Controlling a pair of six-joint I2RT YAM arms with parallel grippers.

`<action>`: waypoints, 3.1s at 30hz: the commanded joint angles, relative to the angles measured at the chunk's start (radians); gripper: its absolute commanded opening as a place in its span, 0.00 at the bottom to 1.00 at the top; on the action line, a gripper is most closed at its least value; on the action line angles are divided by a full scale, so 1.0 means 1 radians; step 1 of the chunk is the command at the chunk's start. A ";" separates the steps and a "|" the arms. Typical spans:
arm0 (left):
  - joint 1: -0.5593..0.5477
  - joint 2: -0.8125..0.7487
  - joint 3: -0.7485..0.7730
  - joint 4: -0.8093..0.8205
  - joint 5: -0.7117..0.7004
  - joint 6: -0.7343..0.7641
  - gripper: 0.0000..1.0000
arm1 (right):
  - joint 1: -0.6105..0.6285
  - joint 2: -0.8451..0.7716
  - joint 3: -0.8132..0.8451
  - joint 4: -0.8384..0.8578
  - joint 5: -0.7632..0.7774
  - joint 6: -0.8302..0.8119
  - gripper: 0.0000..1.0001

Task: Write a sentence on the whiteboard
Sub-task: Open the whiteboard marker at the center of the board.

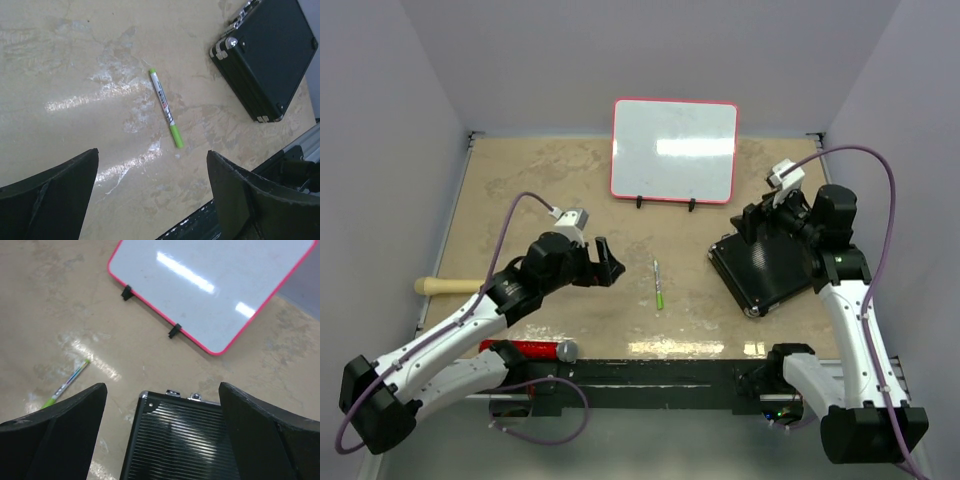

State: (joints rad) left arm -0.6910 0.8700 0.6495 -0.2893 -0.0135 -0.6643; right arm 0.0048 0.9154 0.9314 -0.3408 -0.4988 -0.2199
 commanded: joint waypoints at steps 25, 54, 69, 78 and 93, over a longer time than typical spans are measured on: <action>-0.487 0.846 0.575 -0.272 -0.394 -0.225 0.68 | -0.002 -0.046 -0.115 0.006 -0.254 -0.164 0.99; -0.392 1.052 0.595 -0.244 -0.215 -0.112 0.18 | -0.042 -0.044 -0.118 0.010 -0.257 -0.164 0.99; -0.375 0.764 0.400 0.024 -0.249 0.308 0.00 | -0.040 0.138 0.024 -0.427 -0.588 -0.744 0.99; -0.321 0.609 0.326 0.058 0.104 0.744 0.00 | 0.105 0.404 0.161 -0.922 -0.592 -1.506 0.98; -0.315 0.503 0.297 0.114 0.221 0.778 0.00 | 0.271 0.471 0.164 -0.721 -0.659 -1.195 0.83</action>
State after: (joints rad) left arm -1.0100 1.4277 0.9634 -0.2409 0.1547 0.0826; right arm 0.2710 1.3933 1.0992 -1.1427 -1.1263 -1.5009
